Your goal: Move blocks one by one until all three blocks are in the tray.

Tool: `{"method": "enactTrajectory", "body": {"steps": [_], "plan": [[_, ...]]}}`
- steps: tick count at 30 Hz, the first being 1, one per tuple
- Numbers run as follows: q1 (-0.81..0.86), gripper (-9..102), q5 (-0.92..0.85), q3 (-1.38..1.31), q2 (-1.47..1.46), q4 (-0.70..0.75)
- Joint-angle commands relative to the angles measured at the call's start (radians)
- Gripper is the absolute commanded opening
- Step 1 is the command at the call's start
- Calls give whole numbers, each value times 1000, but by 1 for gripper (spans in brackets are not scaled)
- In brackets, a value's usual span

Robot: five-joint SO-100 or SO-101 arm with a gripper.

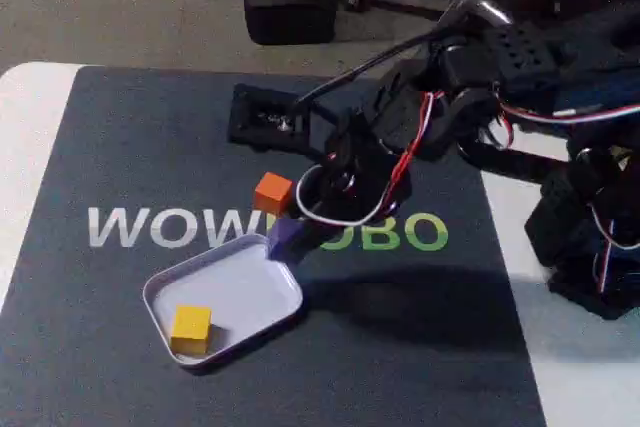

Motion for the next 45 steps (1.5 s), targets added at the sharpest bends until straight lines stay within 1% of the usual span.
{"method": "enactTrajectory", "body": {"steps": [1, 9, 15, 29, 33, 40, 45], "plan": [[-18, 5, -14, -26, -31, -72], [-12, 5, -51, -40, -149, -176], [-9, 6, -69, -40, -190, -222], [-9, 15, -84, -40, -186, -232], [-3, 16, -75, -40, -166, -232], [38, 15, 49, -41, -44, -196], [98, 15, 84, -83, 20, -31]]}}
